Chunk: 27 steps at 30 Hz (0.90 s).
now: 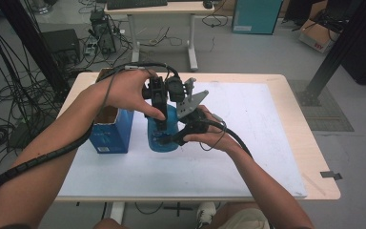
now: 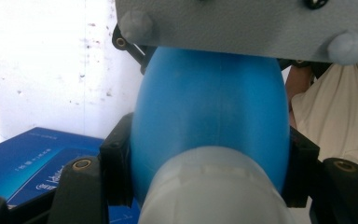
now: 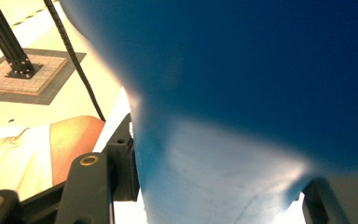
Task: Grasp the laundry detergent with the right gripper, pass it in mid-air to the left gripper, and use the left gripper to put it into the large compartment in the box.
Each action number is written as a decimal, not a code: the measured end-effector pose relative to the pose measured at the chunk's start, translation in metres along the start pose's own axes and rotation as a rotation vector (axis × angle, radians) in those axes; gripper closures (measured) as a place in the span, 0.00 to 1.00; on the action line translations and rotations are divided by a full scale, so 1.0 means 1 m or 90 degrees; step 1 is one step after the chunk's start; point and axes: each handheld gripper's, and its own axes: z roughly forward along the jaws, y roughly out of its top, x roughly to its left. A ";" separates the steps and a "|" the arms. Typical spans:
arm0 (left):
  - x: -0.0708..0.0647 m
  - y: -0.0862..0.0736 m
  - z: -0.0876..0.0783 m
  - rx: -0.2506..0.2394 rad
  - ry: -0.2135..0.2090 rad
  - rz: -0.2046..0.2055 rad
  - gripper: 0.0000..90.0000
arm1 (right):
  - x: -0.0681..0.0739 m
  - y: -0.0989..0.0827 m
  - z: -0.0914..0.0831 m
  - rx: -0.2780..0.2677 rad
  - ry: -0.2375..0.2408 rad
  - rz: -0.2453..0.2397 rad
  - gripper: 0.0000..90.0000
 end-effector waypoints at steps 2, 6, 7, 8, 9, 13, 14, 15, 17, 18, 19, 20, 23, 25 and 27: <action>0.000 0.000 0.000 0.002 0.000 -0.001 0.42 | 0.000 0.000 0.000 0.001 0.000 0.000 0.45; 0.000 0.000 0.000 0.004 -0.003 0.000 0.42 | 0.000 -0.001 0.000 0.004 0.000 0.000 0.45; 0.000 0.000 0.001 0.004 -0.002 0.001 0.42 | 0.000 -0.001 0.001 0.003 0.000 0.001 0.45; 0.000 0.000 0.001 0.004 -0.002 0.001 0.42 | 0.000 -0.001 0.001 0.004 -0.001 0.001 0.45; 0.000 0.000 0.001 0.005 -0.004 0.001 0.42 | 0.000 -0.001 0.001 0.004 -0.001 0.001 0.45; 0.000 -0.001 0.002 0.003 0.000 0.001 0.42 | 0.000 -0.001 0.001 0.003 -0.001 0.001 0.45; 0.001 -0.001 0.001 0.006 -0.004 0.000 0.42 | 0.000 -0.001 0.002 0.003 -0.001 0.001 0.45; 0.001 -0.001 0.001 0.006 -0.004 0.000 0.42 | 0.000 -0.001 0.002 0.003 -0.001 0.001 0.45; 0.000 -0.001 0.001 0.007 -0.004 0.001 0.42 | 0.000 -0.001 0.002 0.002 0.000 0.002 0.45; 0.000 -0.001 0.002 0.004 -0.002 0.002 0.42 | 0.000 -0.001 0.003 0.002 0.002 0.003 0.45; 0.000 -0.002 0.002 0.003 -0.002 0.001 0.42 | 0.000 -0.001 0.003 0.002 0.002 0.003 0.45; 0.000 -0.002 0.002 0.002 -0.004 -0.001 0.42 | 0.000 -0.001 0.003 0.002 0.002 0.004 0.45; 0.000 -0.002 0.002 0.004 -0.001 0.000 0.42 | 0.000 -0.001 0.003 0.002 0.002 0.005 0.45; 0.000 -0.002 0.001 0.007 -0.003 0.000 0.42 | 0.000 -0.001 0.003 0.002 0.001 0.004 0.45; 0.000 -0.002 0.001 0.005 -0.007 -0.002 0.42 | 0.000 -0.001 0.003 0.002 0.000 0.003 0.45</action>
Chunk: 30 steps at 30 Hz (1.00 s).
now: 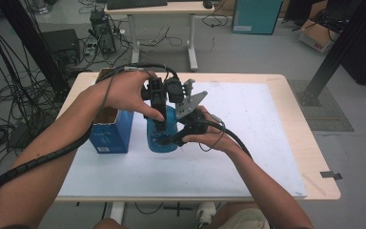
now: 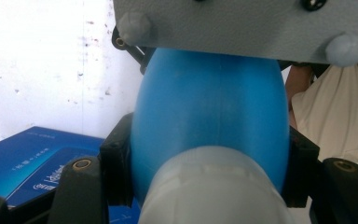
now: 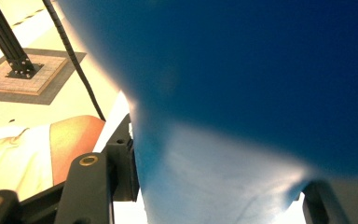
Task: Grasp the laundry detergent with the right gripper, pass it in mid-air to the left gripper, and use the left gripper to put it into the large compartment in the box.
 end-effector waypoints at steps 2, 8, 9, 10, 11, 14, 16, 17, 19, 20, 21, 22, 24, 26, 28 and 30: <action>0.000 0.000 0.000 0.001 0.001 0.001 0.42 | 0.000 0.000 0.000 0.000 0.001 0.000 0.45; -0.001 0.000 0.000 0.001 0.004 -0.001 0.42 | 0.001 0.000 0.000 0.001 -0.002 0.001 0.45; -0.001 0.000 0.000 0.001 0.001 -0.002 0.42 | 0.001 0.000 0.000 0.000 -0.001 0.001 0.45; -0.001 0.000 0.000 0.002 0.000 -0.001 0.42 | 0.001 0.000 0.000 -0.002 0.000 0.001 0.45; -0.001 0.000 0.000 0.000 0.004 0.000 0.42 | 0.001 0.000 0.000 -0.002 0.000 0.001 0.45; -0.001 0.000 0.000 0.002 0.003 -0.001 0.42 | 0.001 0.000 0.000 0.000 0.002 0.004 0.44; -0.001 0.000 0.000 -0.001 0.001 -0.003 0.42 | 0.002 0.000 0.000 0.000 0.002 0.005 0.44; -0.001 -0.001 0.000 -0.001 0.000 -0.003 0.42 | 0.002 0.000 0.000 0.001 0.002 0.005 0.43; -0.001 0.000 0.000 0.007 -0.001 -0.003 0.42 | 0.002 0.000 0.000 0.002 -0.001 0.006 0.41; -0.001 0.000 0.000 0.006 -0.002 -0.003 0.42 | 0.002 0.000 0.001 0.004 0.000 0.005 0.38; -0.001 0.000 0.000 0.009 0.001 -0.002 0.42 | 0.002 -0.001 0.001 0.005 0.001 0.008 0.35; -0.002 0.000 0.000 0.004 -0.001 -0.008 0.42 | 0.001 -0.001 0.001 0.001 0.005 0.013 0.32; -0.002 0.000 0.000 0.004 -0.001 -0.007 0.41 | 0.002 -0.003 0.000 0.009 0.004 0.029 0.25; -0.002 0.000 -0.001 0.008 -0.002 -0.008 0.41 | 0.002 -0.003 -0.001 0.017 -0.008 0.030 0.19; -0.002 -0.001 -0.004 0.009 -0.007 -0.012 0.42 | 0.003 -0.004 -0.004 0.029 -0.026 0.028 0.13; -0.002 -0.002 -0.005 -0.002 0.001 -0.016 0.41 | 0.005 -0.005 -0.008 0.034 -0.034 0.034 0.09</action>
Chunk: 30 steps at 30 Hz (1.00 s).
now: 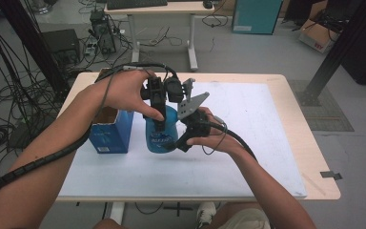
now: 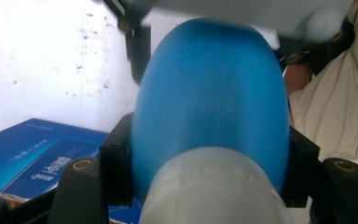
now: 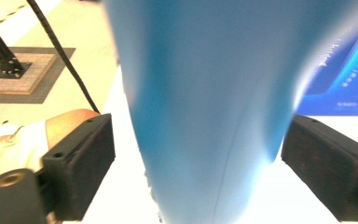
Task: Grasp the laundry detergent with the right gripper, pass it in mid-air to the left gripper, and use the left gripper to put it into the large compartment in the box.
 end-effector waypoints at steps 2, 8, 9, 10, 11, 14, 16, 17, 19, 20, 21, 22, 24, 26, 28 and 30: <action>0.000 -0.001 -0.003 0.003 0.009 -0.006 0.41 | 0.001 -0.002 -0.004 0.009 -0.005 0.017 0.06; 0.005 -0.005 -0.012 0.012 0.001 -0.022 0.41 | 0.006 -0.007 -0.022 0.058 -0.040 0.015 0.01; 0.006 -0.007 -0.014 0.013 -0.002 -0.029 0.41 | 0.007 -0.008 -0.025 0.062 -0.045 0.018 0.01; 0.007 -0.008 -0.015 0.009 0.006 -0.033 0.41 | 0.007 -0.010 -0.029 0.066 -0.052 0.025 0.00; 0.009 -0.009 -0.018 0.011 0.006 -0.039 0.42 | 0.006 -0.011 -0.032 0.067 -0.057 0.030 0.00; 0.012 -0.013 -0.024 0.006 0.019 -0.057 0.42 | 0.006 -0.017 -0.048 0.091 -0.079 0.048 0.00; 0.017 -0.016 -0.028 0.011 0.004 -0.082 0.42 | 0.005 -0.020 -0.057 0.106 -0.089 0.055 0.01; 0.019 -0.018 -0.031 0.012 0.001 -0.092 0.42 | 0.004 -0.023 -0.064 0.111 -0.098 0.066 0.01; 0.022 -0.020 -0.036 0.006 0.001 -0.106 0.42 | 0.001 -0.026 -0.076 0.105 -0.115 0.080 0.01; 0.024 -0.021 -0.039 0.008 -0.003 -0.111 0.42 | 0.002 -0.027 -0.081 0.102 -0.118 0.096 0.01; 0.026 -0.022 -0.042 0.007 0.000 -0.121 0.42 | 0.002 -0.028 -0.086 0.103 -0.122 0.101 0.01; 0.028 -0.024 -0.047 0.009 0.002 -0.132 0.42 | 0.002 -0.028 -0.090 0.099 -0.128 0.117 0.01; 0.031 -0.025 -0.055 0.006 0.008 -0.156 0.42 | 0.000 -0.029 -0.100 0.106 -0.144 0.119 0.01; 0.035 -0.028 -0.065 -0.005 0.020 -0.194 0.42 | -0.001 -0.030 -0.112 0.118 -0.161 0.130 0.01; 0.040 -0.030 -0.076 -0.007 0.020 -0.219 0.42 | 0.000 -0.030 -0.121 0.129 -0.176 0.134 0.01; 0.046 -0.032 -0.085 -0.009 0.020 -0.240 0.42 | -0.001 -0.030 -0.129 0.136 -0.189 0.132 0.01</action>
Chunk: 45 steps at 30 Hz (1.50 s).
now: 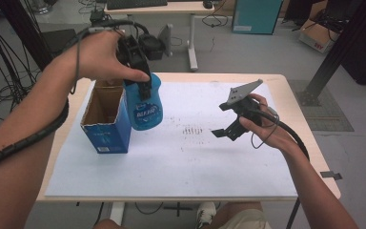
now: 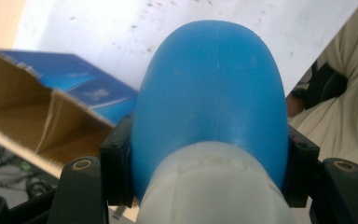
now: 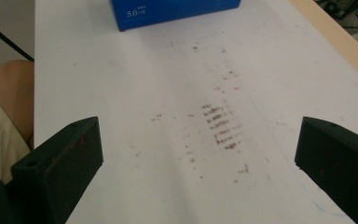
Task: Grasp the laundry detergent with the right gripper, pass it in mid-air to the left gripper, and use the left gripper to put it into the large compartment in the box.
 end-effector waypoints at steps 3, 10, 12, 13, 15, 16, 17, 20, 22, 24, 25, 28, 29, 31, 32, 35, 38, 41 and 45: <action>0.011 -0.001 -0.016 -0.010 -0.003 -0.046 0.42 | -0.003 -0.002 -0.010 0.025 -0.028 0.002 0.01; 0.033 -0.005 -0.058 0.005 0.011 -0.129 0.42 | -0.012 -0.006 -0.032 0.065 -0.046 0.022 0.01; 0.039 -0.007 -0.069 0.007 0.019 -0.175 0.42 | -0.014 -0.006 -0.039 0.076 -0.061 0.023 0.01; 0.042 -0.008 -0.074 0.008 0.023 -0.189 0.42 | -0.016 -0.007 -0.042 0.079 -0.065 0.020 0.01; 0.049 -0.011 -0.083 0.010 0.029 -0.221 0.42 | -0.018 -0.008 -0.047 0.079 -0.071 0.029 0.01; 0.052 -0.012 -0.087 0.005 0.031 -0.241 0.42 | -0.021 -0.009 -0.051 0.080 -0.074 0.024 0.01; 0.056 -0.014 -0.091 -0.001 0.033 -0.262 0.42 | -0.021 -0.009 -0.054 0.084 -0.078 0.028 0.01; 0.068 -0.019 -0.097 -0.012 0.031 -0.317 0.42 | -0.023 -0.009 -0.062 0.088 -0.097 0.028 0.01; 0.076 -0.023 -0.101 -0.014 0.031 -0.357 0.42 | -0.024 -0.009 -0.068 0.094 -0.106 0.023 0.01; 0.082 -0.027 -0.104 -0.013 0.035 -0.394 0.42 | -0.024 -0.011 -0.074 0.093 -0.117 0.029 0.00; 0.085 -0.030 -0.105 -0.010 0.036 -0.413 0.42 | -0.024 -0.011 -0.076 0.095 -0.118 0.029 0.00; 0.091 -0.033 -0.107 -0.009 0.048 -0.448 0.42 | -0.025 -0.013 -0.081 0.102 -0.126 0.031 0.00; 0.094 -0.035 -0.108 -0.005 0.050 -0.464 0.42 | -0.024 -0.014 -0.082 0.103 -0.126 0.033 0.00; 0.097 -0.037 -0.108 -0.003 0.056 -0.496 0.42 | -0.025 -0.015 -0.084 0.110 -0.130 0.031 0.00; 0.100 -0.038 -0.108 0.001 0.057 -0.508 0.42 | -0.025 -0.016 -0.084 0.113 -0.133 0.035 0.00; 0.106 -0.042 -0.106 0.001 0.061 -0.540 0.42 | -0.027 -0.017 -0.085 0.113 -0.132 0.028 0.00; 0.113 -0.048 -0.101 0.009 0.061 -0.563 0.42 | -0.026 -0.017 -0.085 0.110 -0.132 0.033 0.00; 0.118 -0.054 -0.095 0.009 0.059 -0.578 0.42 | -0.024 -0.017 -0.084 0.118 -0.131 0.050 0.00; 0.121 -0.056 -0.087 0.014 0.060 -0.590 0.42 | -0.025 -0.016 -0.085 0.115 -0.132 0.029 0.00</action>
